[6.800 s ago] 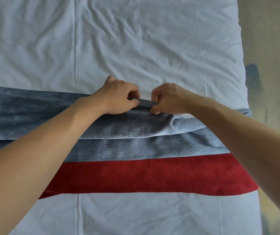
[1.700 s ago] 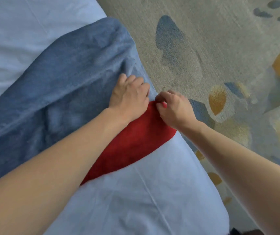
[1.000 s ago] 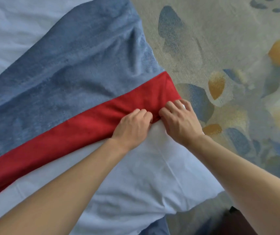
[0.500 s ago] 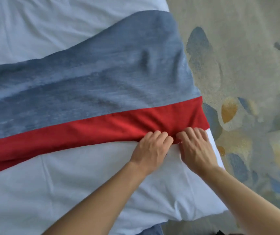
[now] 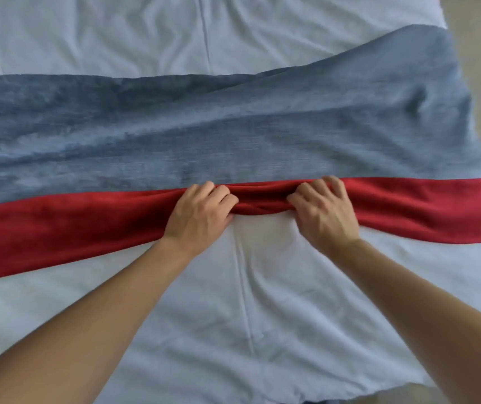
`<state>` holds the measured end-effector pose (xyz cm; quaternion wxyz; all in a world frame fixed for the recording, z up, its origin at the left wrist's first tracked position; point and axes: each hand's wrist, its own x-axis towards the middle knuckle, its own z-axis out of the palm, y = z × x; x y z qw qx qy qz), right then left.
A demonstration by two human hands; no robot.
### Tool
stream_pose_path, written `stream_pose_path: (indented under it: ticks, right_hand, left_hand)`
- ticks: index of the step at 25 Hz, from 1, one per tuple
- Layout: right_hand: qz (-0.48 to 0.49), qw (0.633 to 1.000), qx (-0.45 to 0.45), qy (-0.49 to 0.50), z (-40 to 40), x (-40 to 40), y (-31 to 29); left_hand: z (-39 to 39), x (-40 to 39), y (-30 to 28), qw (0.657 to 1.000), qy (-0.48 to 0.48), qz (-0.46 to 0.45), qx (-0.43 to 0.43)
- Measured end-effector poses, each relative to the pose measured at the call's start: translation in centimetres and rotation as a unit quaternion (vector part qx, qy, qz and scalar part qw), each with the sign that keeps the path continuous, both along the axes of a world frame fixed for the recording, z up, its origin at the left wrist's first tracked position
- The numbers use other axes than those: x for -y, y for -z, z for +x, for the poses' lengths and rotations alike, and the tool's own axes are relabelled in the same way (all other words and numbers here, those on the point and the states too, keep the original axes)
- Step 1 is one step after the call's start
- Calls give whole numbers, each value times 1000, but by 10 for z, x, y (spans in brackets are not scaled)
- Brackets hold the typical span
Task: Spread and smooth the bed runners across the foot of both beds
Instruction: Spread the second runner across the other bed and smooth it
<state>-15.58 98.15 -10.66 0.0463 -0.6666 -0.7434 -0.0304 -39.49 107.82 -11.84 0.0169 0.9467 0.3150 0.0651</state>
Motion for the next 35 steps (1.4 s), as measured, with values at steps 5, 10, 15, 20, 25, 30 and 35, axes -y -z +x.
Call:
stream_pose_path:
  ticks: [5,10,15,20,25,30,35]
  right_hand:
    - [12,996,13,82,-25,5,-11]
    - [-36,997,35,59,-41,20,-16]
    - [-57,994,53,78,-24,8,-9]
    - [-24,996,40,81,-20,0,-2]
    - [-65,997,21,22,-33,67,-10]
    - [-79,995,-1,59,-36,84,-12]
    - [-134,990,-19,48,-56,116,-25]
  left_hand:
    - [-12,11,2,993,100,43,40]
    - [-38,2,5,998,64,5,13]
    - [-30,-6,2,998,50,-16,37]
    - [-29,12,3,997,27,-45,54]
    - [-48,66,-4,995,55,-82,22]
    - [-44,63,-9,996,9,-78,43]
    - [-66,111,-17,990,56,-131,0]
